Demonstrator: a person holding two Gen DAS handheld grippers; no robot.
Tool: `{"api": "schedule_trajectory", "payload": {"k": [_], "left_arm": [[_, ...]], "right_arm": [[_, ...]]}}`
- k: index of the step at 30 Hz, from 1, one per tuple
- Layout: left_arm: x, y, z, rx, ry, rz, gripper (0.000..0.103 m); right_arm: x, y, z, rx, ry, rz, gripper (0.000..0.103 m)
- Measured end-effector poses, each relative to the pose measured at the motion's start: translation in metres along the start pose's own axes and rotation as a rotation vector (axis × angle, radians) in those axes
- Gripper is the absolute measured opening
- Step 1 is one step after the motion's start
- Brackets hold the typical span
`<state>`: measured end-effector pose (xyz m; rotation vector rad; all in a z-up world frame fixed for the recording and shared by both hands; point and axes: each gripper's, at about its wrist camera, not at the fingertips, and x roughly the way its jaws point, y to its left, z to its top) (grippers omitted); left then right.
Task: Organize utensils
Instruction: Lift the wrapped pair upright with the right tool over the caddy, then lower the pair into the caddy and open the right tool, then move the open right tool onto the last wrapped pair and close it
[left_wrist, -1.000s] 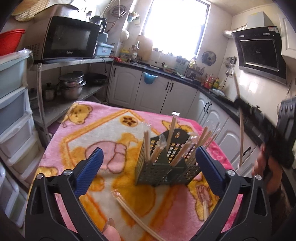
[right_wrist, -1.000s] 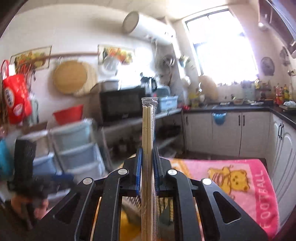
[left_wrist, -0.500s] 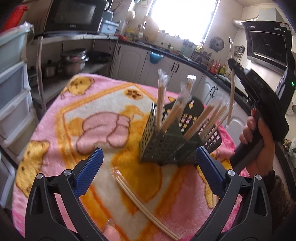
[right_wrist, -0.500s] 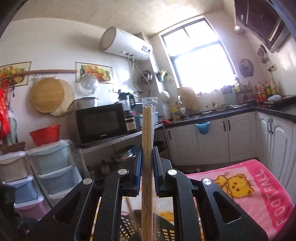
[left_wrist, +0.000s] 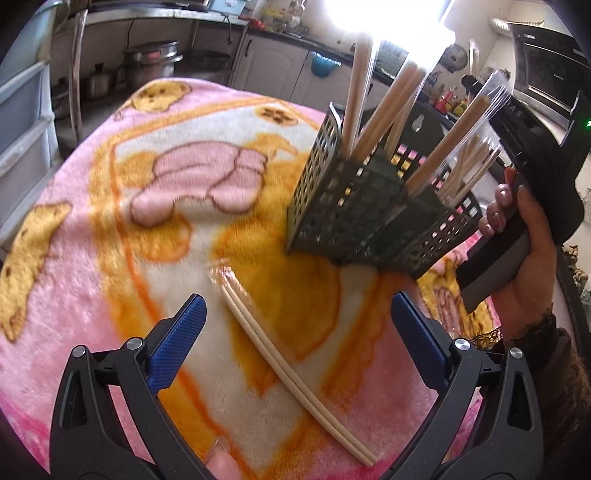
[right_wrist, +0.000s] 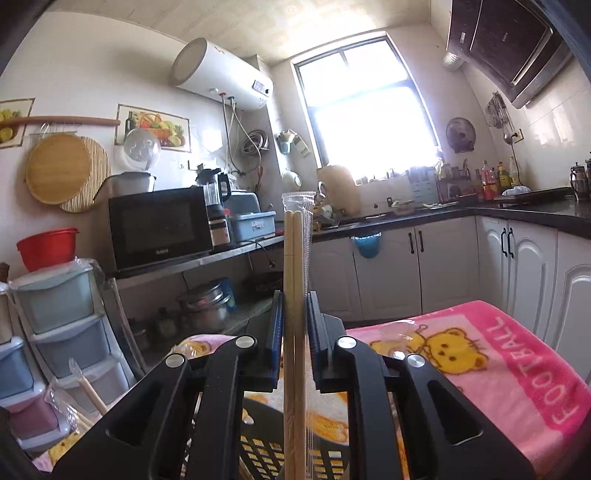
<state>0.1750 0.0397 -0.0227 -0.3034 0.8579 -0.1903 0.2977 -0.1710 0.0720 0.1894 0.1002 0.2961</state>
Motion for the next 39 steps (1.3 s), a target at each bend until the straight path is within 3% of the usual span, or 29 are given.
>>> {"api": "schedule_trajectory", "payload": {"k": [8,19,24,30,39], "left_arm": [[0.015,0.002,-0.007,-0.009,0.039,0.011,0.092],[0.023,0.005,-0.016,-0.021,0.068,0.026,0.092],[0.026,0.005,-0.017,-0.022,0.079,0.03,0.092],[0.028,0.004,-0.017,-0.023,0.083,0.03,0.092],[0.035,0.0,-0.016,-0.012,0.099,0.04,0.092]], "right_arm": [[-0.027,0.001,-0.004,-0.001,0.032,0.046,0.032],[-0.1,-0.002,-0.005,-0.015,0.174,0.081,0.053],[-0.125,-0.006,-0.014,-0.035,0.248,0.078,0.055],[-0.14,-0.023,-0.04,-0.01,0.396,0.021,0.056],[-0.133,-0.036,-0.086,-0.018,0.634,-0.021,0.056]]}}
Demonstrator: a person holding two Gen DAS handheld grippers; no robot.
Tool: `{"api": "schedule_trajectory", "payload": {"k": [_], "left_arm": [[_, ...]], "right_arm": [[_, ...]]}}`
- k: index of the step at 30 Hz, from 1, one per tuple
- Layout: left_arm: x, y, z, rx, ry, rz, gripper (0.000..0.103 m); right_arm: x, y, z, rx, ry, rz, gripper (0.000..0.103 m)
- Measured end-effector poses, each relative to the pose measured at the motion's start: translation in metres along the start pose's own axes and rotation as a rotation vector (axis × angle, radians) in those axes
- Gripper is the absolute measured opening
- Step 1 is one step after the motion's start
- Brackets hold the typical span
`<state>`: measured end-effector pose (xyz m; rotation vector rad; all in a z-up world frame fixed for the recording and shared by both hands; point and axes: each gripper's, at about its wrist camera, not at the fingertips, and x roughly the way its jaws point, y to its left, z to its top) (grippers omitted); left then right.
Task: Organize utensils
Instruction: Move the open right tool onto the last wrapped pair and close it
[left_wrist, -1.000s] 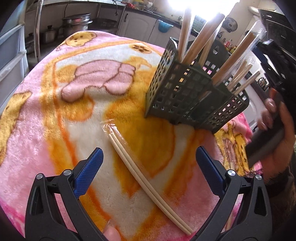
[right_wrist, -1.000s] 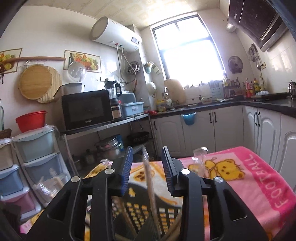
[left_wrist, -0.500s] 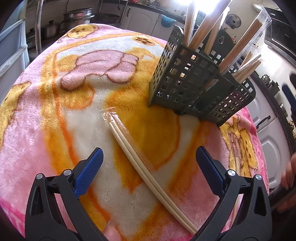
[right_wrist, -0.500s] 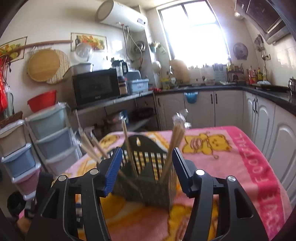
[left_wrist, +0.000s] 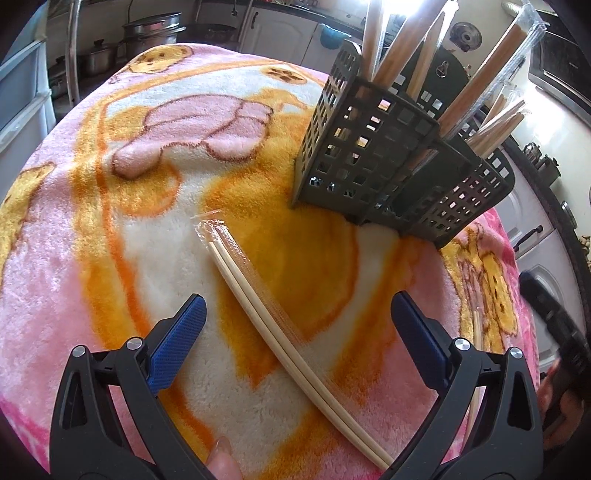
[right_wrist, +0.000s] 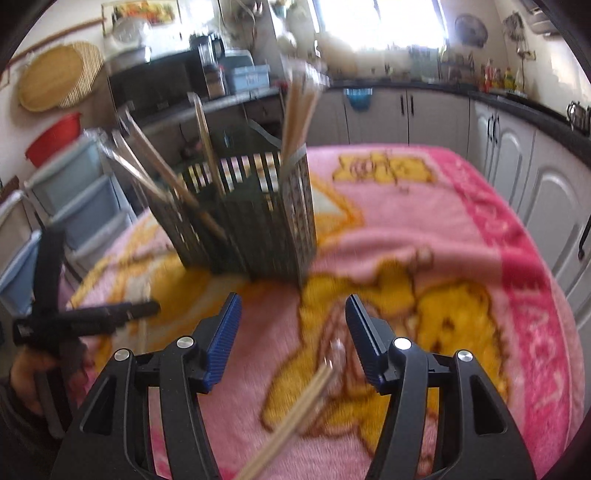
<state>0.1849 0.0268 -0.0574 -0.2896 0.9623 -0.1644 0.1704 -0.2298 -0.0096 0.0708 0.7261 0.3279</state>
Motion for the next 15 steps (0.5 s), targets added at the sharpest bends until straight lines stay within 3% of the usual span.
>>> {"api": "schedule_trajectory", "payload": {"k": [8,11,15], "left_arm": [[0.018,0.003,0.012,-0.019,0.009,0.036,0.091],[0.024,0.001,0.016,0.0,0.0,0.074,0.081],[0.026,0.003,0.02,0.027,-0.022,0.153,0.053]], "right_arm": [[0.033,-0.007,-0.018,0.02,0.161,-0.045,0.053],[0.042,-0.012,-0.022,0.049,0.191,-0.044,0.047],[0.048,-0.019,-0.024,0.086,0.212,-0.037,0.038]]}}
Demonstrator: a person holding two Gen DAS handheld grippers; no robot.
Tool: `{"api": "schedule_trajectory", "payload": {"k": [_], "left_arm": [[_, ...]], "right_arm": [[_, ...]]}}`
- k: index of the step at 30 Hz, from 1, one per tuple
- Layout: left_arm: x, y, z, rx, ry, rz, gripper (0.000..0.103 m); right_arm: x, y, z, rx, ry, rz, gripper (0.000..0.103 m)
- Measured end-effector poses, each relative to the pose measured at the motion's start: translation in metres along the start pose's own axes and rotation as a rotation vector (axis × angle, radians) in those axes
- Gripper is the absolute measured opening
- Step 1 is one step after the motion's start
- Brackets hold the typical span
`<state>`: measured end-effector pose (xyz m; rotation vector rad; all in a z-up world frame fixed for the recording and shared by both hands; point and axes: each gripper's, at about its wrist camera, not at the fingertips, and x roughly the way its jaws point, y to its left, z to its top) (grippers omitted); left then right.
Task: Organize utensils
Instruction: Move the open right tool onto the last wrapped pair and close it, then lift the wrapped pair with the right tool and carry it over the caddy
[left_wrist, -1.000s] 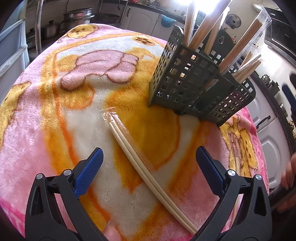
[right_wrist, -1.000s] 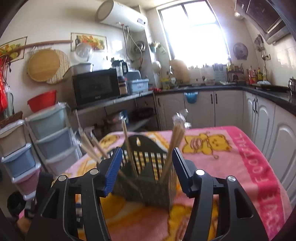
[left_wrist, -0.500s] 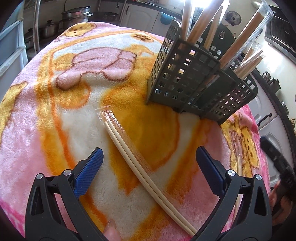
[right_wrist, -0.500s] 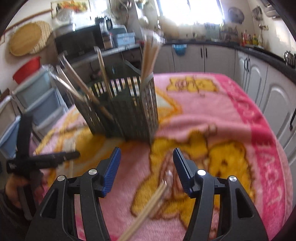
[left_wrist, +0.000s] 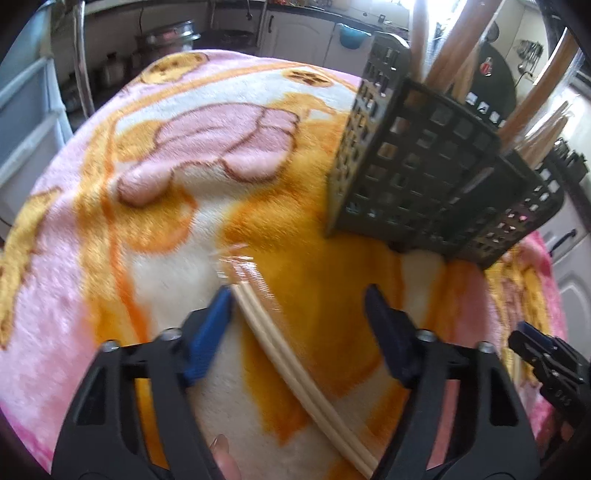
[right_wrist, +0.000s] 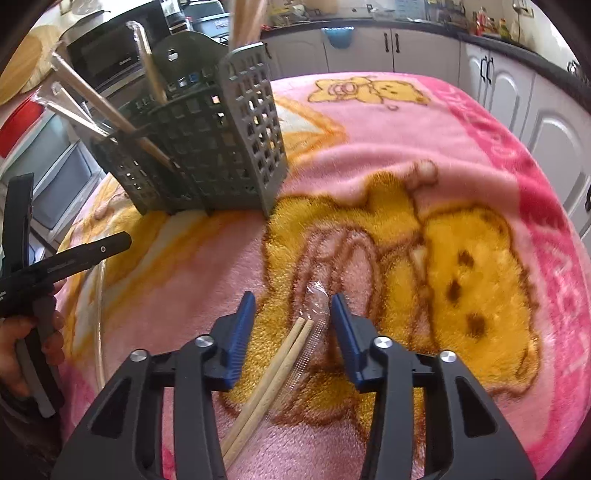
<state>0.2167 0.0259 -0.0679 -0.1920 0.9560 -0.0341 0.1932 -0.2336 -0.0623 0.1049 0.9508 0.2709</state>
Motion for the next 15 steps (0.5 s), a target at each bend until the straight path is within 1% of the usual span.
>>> {"api": "schedule_trajectory", "payload": {"k": [1,2,3,4,5,7,11,15], "left_arm": [[0.001,0.001,0.001,0.002,-0.005,0.014,0.043],[0.001,0.002,0.002,0.004,-0.01,0.031,0.038],[0.002,0.004,0.003,0.004,-0.015,0.048,0.029],[0.002,0.007,0.004,0.002,-0.018,0.053,0.024],[0.002,0.009,0.004,-0.002,-0.02,0.05,0.023],[0.003,0.013,0.005,-0.01,-0.022,0.045,0.017],[0.004,0.022,0.006,-0.025,-0.024,0.031,0.012],[0.001,0.03,0.006,-0.06,-0.019,-0.008,0.008]], "right_arm": [[0.001,-0.001,0.001,0.005,0.0,0.002,0.037],[0.001,-0.001,0.001,0.009,0.0,0.001,0.035],[0.002,-0.002,0.001,0.015,-0.001,-0.001,0.032],[0.001,-0.003,0.002,0.018,-0.002,-0.003,0.029],[0.002,-0.003,0.002,0.017,-0.003,-0.005,0.026],[0.003,-0.004,0.003,0.017,-0.005,-0.007,0.014],[0.004,-0.001,0.005,0.0,-0.009,0.005,0.008],[0.001,0.002,0.006,-0.008,-0.016,0.032,0.006]]}}
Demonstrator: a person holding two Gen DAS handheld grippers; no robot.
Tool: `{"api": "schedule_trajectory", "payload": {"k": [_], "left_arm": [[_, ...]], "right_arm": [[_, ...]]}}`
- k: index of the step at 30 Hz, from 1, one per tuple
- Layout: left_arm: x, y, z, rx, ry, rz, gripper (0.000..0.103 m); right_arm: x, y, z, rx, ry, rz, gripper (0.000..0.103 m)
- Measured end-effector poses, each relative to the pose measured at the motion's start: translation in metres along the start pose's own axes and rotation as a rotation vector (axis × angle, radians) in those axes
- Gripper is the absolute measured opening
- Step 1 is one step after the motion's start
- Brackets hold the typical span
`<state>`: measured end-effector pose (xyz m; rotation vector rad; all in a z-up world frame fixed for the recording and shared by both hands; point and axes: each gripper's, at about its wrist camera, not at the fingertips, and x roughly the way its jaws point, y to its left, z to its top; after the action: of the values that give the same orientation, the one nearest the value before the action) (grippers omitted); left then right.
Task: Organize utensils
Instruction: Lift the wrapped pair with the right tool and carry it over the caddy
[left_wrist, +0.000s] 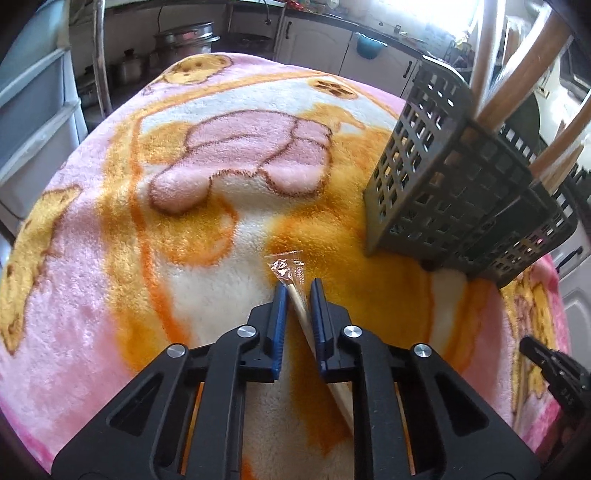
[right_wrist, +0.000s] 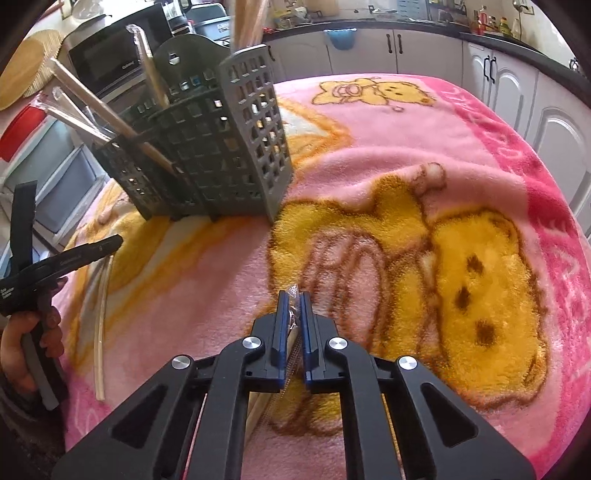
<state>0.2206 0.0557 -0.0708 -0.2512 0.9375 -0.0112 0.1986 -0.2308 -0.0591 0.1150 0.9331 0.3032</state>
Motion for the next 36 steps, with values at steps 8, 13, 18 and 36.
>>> {"api": "schedule_trajectory", "payload": {"k": [8,13,18,36], "left_arm": [[-0.037,-0.007,-0.003,-0.017,-0.059,-0.11,0.004],[-0.066,-0.021,0.0,0.007,-0.119,-0.167,0.003],[-0.098,-0.035,0.003,0.028,-0.181,-0.235,0.003],[-0.191,-0.115,0.048,0.184,-0.441,-0.411,0.003]], "right_arm": [[-0.026,0.021,0.007,-0.047,-0.071,0.103,0.006],[-0.05,0.035,0.015,-0.082,-0.132,0.172,0.006],[-0.076,0.048,0.02,-0.125,-0.199,0.213,0.005],[-0.177,0.06,0.059,-0.217,-0.527,0.235,0.004]]}}
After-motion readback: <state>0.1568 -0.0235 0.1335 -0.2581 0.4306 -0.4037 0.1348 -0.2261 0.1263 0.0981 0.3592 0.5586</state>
